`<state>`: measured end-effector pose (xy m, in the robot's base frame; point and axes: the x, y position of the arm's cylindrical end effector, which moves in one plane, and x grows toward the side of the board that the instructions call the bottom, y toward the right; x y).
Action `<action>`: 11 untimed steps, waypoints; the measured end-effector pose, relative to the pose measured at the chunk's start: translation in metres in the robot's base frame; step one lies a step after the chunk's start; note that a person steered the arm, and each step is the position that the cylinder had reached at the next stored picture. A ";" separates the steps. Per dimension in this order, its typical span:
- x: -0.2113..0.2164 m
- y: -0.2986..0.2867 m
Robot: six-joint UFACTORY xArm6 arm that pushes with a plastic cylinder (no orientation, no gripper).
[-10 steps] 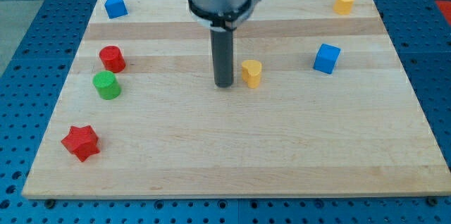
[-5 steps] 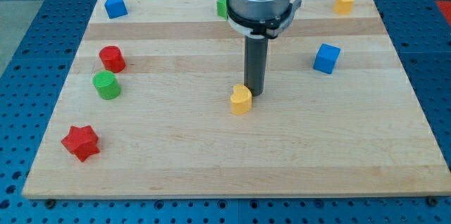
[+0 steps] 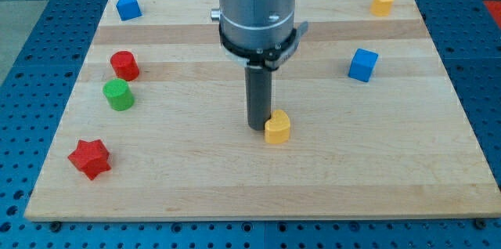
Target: Move the yellow heart to the bottom center
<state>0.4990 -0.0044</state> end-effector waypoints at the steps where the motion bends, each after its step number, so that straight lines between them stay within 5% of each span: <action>1: -0.019 0.000; 2: -0.052 0.012; 5: 0.006 0.020; 7: -0.046 0.020; 9: -0.051 0.011; 11: -0.039 -0.097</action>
<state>0.4597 -0.1017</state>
